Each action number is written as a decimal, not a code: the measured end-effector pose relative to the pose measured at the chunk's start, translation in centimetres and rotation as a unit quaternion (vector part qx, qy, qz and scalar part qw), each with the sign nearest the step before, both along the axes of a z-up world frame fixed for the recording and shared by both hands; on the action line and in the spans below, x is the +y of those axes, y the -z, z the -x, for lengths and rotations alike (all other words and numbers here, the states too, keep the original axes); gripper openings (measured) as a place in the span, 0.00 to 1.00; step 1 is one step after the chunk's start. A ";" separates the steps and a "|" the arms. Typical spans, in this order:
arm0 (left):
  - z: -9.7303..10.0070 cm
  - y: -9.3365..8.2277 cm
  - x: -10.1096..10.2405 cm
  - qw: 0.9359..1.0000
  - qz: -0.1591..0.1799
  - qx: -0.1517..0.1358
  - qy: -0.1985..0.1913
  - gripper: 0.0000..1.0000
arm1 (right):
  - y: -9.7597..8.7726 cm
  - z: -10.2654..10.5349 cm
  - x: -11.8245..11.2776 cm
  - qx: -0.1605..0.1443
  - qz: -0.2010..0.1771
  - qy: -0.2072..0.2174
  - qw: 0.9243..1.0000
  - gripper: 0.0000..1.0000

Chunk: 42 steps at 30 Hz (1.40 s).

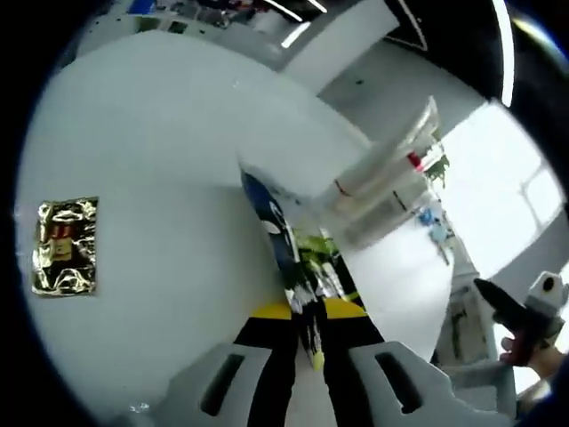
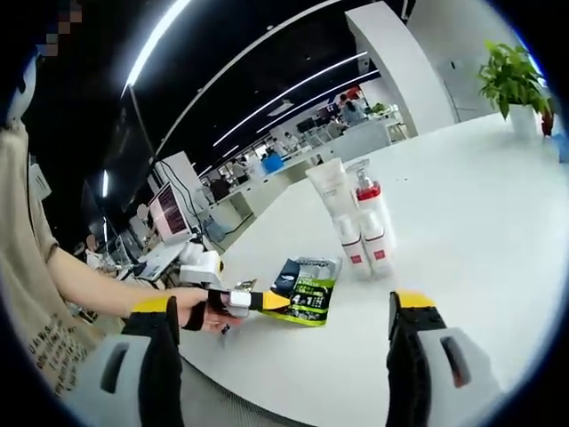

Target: Arrange the skincare products in the storage area until every visible bottle or jar stands upright without overlapping.

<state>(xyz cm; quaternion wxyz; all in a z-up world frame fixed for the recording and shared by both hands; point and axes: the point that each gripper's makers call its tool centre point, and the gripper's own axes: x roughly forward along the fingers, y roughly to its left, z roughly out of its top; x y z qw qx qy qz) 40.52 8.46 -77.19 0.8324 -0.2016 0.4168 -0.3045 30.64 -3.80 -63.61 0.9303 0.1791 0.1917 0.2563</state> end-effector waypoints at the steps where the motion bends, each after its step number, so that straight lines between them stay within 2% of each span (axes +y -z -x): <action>1: 0.1 -0.1 0.0 1.000 -0.006 -0.005 0.006 0.07 | 0.0 0.0 0.0 0.000 0.001 -0.001 1.000 0.98; 7: 0.1 0.0 0.2 0.998 -0.045 -0.030 0.034 0.11 | 0.0 0.0 0.0 0.000 -0.001 0.002 1.000 0.98; 13: 0.1 0.1 1.0 0.991 -0.105 -0.057 0.058 0.17 | 0.0 0.0 0.0 0.000 0.001 0.002 1.000 0.97; 18: -0.1 0.0 1.7 0.978 -0.164 -0.093 0.092 0.25 | 0.0 0.0 0.0 0.000 -0.001 0.002 1.000 0.97; 20: -0.1 -0.2 1.7 0.967 -0.191 -0.119 0.116 0.27 | 0.0 0.0 0.0 0.000 0.001 0.001 1.000 0.97; 21: -0.2 -0.3 1.6 0.964 -0.198 -0.126 0.123 0.28 | 0.0 0.0 0.0 0.000 0.001 0.000 1.000 0.97; 25: -0.7 -0.8 0.8 0.952 -0.211 -0.160 0.153 0.36 | 0.0 0.0 -0.1 -0.001 0.001 0.001 1.000 0.97; 28: -0.8 -0.9 0.0 0.947 -0.213 -0.170 0.171 0.41 | 0.0 0.0 -0.2 -0.001 0.001 0.002 1.000 0.97; 30: -1.1 -0.7 -0.3 0.941 -0.223 -0.178 0.184 0.44 | 0.0 0.0 -0.2 -0.001 0.002 0.002 1.000 0.97; 38: -1.5 0.0 -1.2 0.929 -0.236 -0.188 0.216 0.53 | 0.2 0.0 -0.1 -0.001 0.007 0.001 1.000 0.97; 42: -1.5 0.9 -1.2 0.925 -0.249 -0.174 0.230 0.55 | 0.3 0.0 -0.2 0.000 0.008 0.002 1.000 0.98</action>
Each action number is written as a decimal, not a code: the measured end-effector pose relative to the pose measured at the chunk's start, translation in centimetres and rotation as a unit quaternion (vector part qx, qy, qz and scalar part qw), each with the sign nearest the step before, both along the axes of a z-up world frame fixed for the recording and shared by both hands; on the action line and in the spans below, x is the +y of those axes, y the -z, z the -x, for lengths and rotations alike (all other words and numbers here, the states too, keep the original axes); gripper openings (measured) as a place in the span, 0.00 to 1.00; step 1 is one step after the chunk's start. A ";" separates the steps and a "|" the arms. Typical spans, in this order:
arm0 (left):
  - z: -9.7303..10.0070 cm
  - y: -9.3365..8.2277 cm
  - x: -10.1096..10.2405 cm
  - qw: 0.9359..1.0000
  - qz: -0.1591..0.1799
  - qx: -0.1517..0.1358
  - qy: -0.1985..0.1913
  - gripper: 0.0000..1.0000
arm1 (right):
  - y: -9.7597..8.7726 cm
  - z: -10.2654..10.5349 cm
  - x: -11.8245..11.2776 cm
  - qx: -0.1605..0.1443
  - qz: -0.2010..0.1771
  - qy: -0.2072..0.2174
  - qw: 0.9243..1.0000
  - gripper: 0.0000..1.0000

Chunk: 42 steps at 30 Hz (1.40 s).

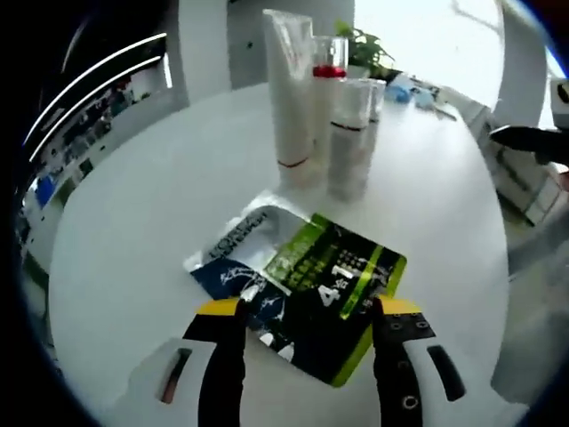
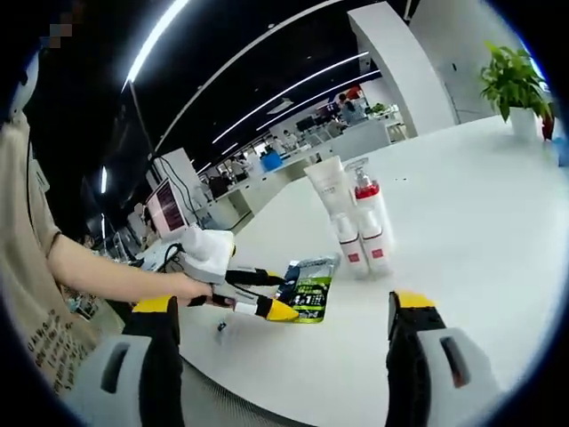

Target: Arrange the skincare products in the storage area until every visible bottle or jar stands upright without overlapping.

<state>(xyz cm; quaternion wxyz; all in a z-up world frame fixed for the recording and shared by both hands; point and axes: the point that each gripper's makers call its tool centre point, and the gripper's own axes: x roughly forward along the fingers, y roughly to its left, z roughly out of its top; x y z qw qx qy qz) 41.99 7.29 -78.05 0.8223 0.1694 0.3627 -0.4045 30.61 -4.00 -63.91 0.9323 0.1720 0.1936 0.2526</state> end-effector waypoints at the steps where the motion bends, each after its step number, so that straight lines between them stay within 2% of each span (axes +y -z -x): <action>1: 0.0 0.1 0.0 1.000 0.001 0.003 -0.001 0.55 | 0.0 0.0 0.0 0.000 0.000 0.001 1.000 0.98; 15: -1.0 -0.1 -1.0 1.000 0.000 0.000 0.003 0.56 | 0.4 0.0 -0.1 0.005 0.004 -0.001 1.000 0.98; 42: -1.2 -0.2 -1.0 1.000 -0.014 0.008 -0.005 0.59 | 1.2 0.2 -0.1 0.012 0.023 -0.009 1.000 0.96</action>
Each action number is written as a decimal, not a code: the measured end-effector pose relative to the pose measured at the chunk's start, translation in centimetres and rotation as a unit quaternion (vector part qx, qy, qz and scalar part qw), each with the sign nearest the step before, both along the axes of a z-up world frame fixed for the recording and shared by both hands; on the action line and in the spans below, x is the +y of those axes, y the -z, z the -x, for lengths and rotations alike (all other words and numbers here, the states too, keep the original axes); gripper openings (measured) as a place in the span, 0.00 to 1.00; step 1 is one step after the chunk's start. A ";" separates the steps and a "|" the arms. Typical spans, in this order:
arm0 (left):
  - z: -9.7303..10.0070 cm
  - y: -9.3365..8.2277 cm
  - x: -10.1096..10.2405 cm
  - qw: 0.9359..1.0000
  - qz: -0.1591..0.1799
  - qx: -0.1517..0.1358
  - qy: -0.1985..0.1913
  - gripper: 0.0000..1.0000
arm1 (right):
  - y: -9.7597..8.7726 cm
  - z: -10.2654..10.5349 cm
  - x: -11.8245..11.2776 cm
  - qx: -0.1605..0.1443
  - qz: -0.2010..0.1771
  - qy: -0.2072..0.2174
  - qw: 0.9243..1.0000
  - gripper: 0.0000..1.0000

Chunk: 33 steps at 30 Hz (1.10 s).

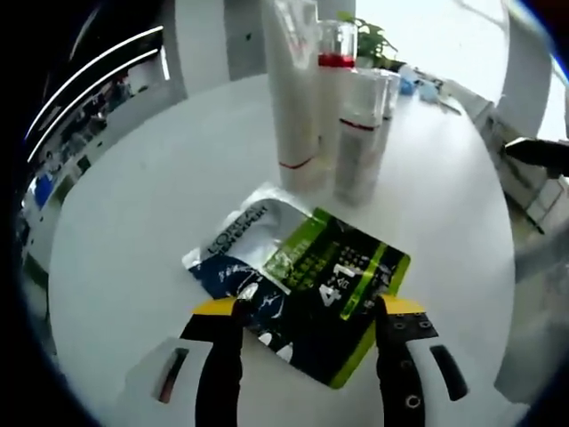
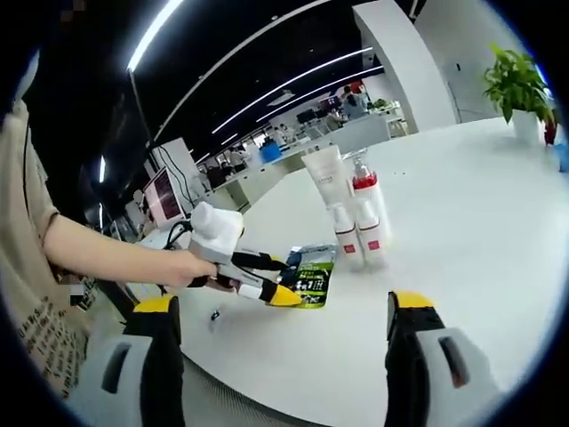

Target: Arrange the skincare products in the storage area until every visible bottle or jar stands upright without overlapping.

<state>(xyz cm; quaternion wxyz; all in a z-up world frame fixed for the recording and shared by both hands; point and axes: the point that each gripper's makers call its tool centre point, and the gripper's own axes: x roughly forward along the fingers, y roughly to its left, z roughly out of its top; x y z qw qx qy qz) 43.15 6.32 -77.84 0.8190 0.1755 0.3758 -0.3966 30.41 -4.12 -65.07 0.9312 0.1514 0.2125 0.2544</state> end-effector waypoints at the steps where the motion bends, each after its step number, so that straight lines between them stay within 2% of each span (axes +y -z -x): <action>1: 0.0 -0.1 0.1 1.000 0.000 -0.001 -0.002 0.61 | 0.0 0.0 0.0 0.001 0.000 0.000 1.000 0.96; 12: 1.2 -1.9 1.3 1.000 0.016 -0.001 -0.018 0.69 | 0.3 0.1 0.1 0.000 0.010 -0.003 1.000 0.94; 20: 3.2 -3.7 3.0 0.998 0.036 -0.004 -0.042 0.75 | 0.5 0.2 0.3 -0.002 0.020 -0.011 1.000 0.92; 33: 6.8 -5.1 6.3 0.994 0.067 0.007 -0.088 0.83 | 0.8 0.7 1.1 0.000 0.027 -0.037 0.999 0.93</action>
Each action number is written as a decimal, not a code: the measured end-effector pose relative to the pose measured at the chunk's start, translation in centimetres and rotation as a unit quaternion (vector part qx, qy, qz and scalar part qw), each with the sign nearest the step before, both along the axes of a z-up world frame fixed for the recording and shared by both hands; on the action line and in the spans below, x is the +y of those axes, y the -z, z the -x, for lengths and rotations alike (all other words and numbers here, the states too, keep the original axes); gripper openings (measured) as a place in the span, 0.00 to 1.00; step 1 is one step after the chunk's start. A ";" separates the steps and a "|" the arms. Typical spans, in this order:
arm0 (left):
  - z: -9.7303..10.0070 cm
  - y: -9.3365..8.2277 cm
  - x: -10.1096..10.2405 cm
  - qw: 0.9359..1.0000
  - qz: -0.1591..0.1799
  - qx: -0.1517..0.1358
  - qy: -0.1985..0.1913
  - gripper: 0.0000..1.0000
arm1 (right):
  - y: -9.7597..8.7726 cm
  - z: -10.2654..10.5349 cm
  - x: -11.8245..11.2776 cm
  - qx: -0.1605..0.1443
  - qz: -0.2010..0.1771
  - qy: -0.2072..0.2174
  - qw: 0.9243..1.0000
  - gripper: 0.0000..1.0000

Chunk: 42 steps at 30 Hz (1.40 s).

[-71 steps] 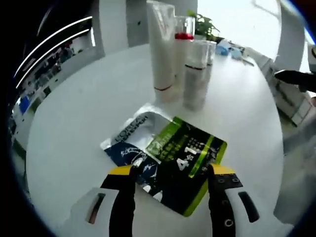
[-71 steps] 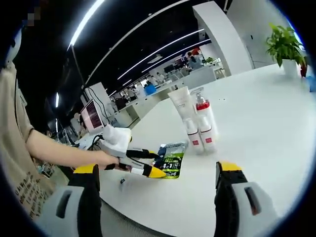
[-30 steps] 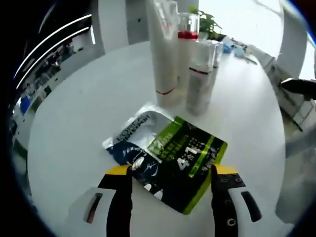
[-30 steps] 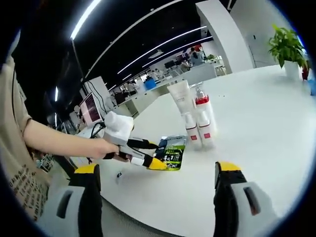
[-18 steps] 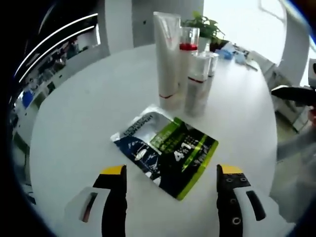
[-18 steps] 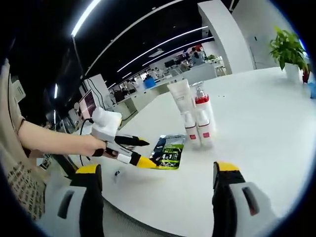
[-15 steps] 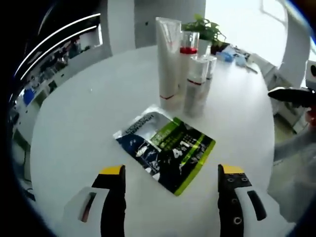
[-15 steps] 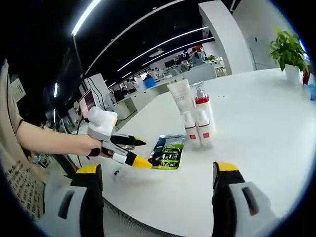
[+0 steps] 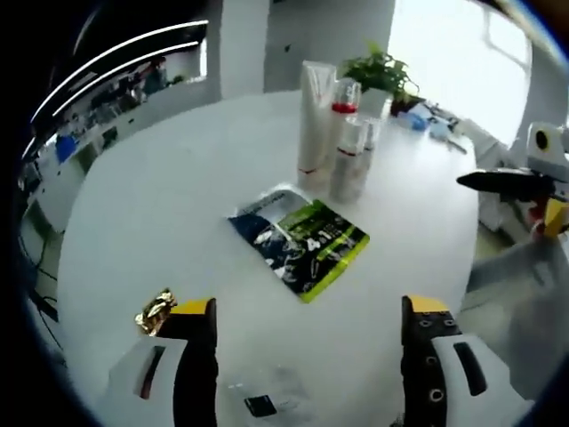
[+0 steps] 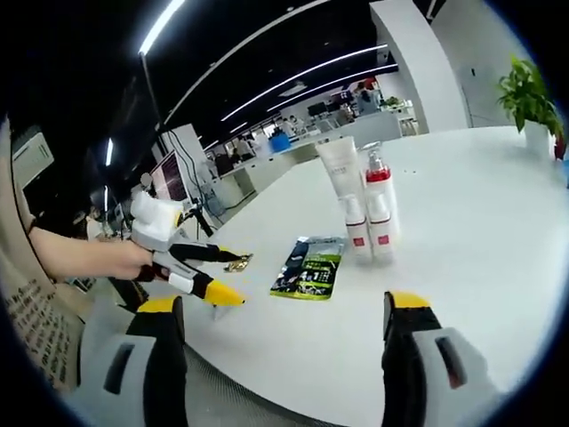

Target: Arrange the skincare products in the storage area until every visible bottle or jar stands upright without overlapping.

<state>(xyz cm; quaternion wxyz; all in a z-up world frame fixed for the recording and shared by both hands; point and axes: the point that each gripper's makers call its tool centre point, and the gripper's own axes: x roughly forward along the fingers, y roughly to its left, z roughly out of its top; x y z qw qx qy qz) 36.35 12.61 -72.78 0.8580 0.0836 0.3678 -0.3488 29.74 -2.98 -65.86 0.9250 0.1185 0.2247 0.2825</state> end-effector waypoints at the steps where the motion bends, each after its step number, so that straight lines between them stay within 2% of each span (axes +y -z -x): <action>1: 0.2 -0.1 0.2 1.000 0.002 0.001 -0.003 0.84 | 0.0 0.0 0.1 0.000 0.001 -0.002 1.000 0.93; 13: 3.3 -1.6 3.2 0.998 0.035 -0.002 -0.048 0.92 | 0.3 0.4 0.6 0.004 0.005 -0.019 1.000 0.92; 20: 4.8 -2.1 4.6 0.997 0.043 -0.003 -0.067 0.96 | 0.3 0.6 0.9 0.005 0.005 -0.027 1.000 0.92; 30: 5.8 -3.2 5.9 0.993 0.064 -0.012 -0.097 0.97 | 0.3 0.8 1.1 0.007 0.002 -0.033 0.999 0.92; 42: 6.7 -3.7 7.8 0.991 0.058 -0.020 -0.120 0.97 | 0.3 0.8 1.1 0.007 0.002 -0.034 0.999 0.92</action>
